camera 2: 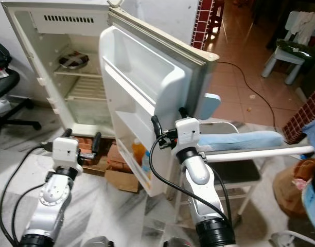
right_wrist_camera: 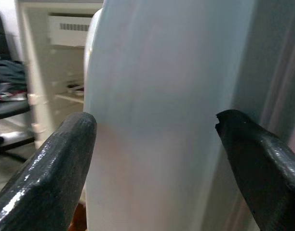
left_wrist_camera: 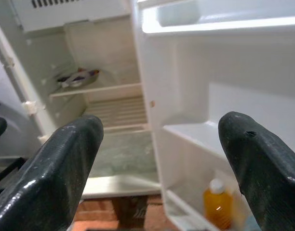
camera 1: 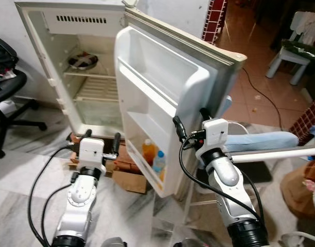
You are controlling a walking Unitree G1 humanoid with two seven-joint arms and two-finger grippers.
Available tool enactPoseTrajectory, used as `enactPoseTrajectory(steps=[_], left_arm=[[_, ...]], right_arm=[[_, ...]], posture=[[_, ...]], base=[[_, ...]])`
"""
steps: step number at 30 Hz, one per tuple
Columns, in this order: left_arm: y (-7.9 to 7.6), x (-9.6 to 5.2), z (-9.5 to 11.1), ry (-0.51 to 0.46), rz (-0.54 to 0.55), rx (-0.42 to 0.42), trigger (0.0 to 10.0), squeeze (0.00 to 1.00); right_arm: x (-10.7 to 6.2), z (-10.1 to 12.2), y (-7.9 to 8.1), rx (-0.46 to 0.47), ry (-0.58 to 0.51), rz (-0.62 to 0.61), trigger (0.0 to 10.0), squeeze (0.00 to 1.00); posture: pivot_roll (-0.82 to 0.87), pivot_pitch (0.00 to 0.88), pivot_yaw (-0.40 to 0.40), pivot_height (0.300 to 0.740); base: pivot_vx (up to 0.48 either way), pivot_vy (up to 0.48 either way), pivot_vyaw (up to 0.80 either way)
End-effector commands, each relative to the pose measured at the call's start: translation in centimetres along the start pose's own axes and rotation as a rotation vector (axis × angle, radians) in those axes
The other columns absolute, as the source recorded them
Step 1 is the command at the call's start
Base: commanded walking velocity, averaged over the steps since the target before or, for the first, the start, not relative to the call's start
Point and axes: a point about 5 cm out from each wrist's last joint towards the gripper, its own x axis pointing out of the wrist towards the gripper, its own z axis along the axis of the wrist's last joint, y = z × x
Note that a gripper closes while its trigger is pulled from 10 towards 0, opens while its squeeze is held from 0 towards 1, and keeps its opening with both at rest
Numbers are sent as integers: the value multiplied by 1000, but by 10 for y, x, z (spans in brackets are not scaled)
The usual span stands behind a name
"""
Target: Restocking fridge
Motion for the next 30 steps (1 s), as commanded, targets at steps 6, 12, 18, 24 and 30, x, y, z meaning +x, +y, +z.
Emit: enactPoseTrajectory(steps=[6, 12, 18, 24, 30], left_arm=[[-6, -1, 2, -4, -24, -4, 10000, 0], [-7, -2, 1, 1, -20, -16, 10000, 0], [-3, -11, -6, 46, 5, -25, 10000, 0], [-1, -23, -24, 183, 37, -96, 10000, 0], [-4, -27, -42, 355, -4, -132, 10000, 0]], right_arm=[[-17, -11, 18, 126, 135, 344, 10000, 0], [-28, -24, 14, 51, 243, 484, 10000, 0], [-3, -9, -15, -39, 131, 212, 10000, 0], [10, 6, -23, -28, 51, 136, 10000, 0], [26, 16, -15, -36, -3, 130, 10000, 0]], posture=[[-15, 0, -9, 740], [-9, 0, -12, 740], [0, 0, -9, 740], [9, 0, -11, 740], [17, 0, -12, 740]], base=[[0, -480, 0], [0, -198, 0], [0, 0, 0], [0, 0, 0], [0, 0, 649]])
